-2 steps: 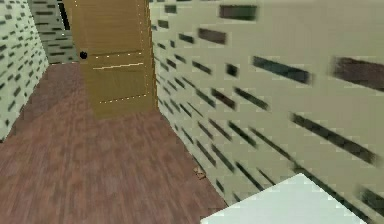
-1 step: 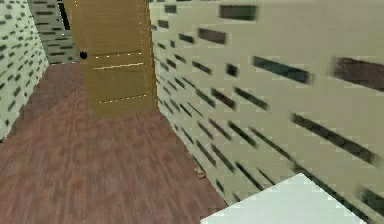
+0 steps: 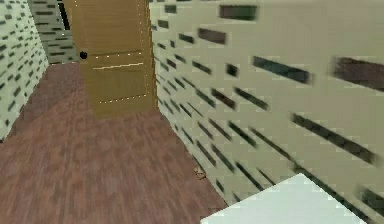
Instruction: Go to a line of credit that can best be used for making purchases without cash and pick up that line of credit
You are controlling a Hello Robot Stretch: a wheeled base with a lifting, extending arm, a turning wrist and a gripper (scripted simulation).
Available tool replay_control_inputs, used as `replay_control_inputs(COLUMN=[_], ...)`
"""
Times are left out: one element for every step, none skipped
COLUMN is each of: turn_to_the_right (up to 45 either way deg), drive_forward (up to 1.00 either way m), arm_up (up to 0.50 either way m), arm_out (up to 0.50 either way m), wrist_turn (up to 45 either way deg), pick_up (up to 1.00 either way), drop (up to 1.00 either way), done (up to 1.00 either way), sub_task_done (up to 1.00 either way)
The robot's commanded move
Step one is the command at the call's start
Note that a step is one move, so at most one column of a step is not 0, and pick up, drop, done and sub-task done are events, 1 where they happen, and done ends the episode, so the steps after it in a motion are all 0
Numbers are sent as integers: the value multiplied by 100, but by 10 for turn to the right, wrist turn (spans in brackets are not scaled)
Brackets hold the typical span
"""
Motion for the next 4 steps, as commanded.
replay_control_inputs(turn_to_the_right=[0,0,0,0], drive_forward=[0,0,0,0], arm_up=[0,0,0,-28], arm_out=[0,0,0,0], wrist_turn=[450,450,180,0], pick_up=[0,0,0,0], drop=[0,0,0,0], done=[0,0,0,0], sub_task_done=[0,0,0,0])
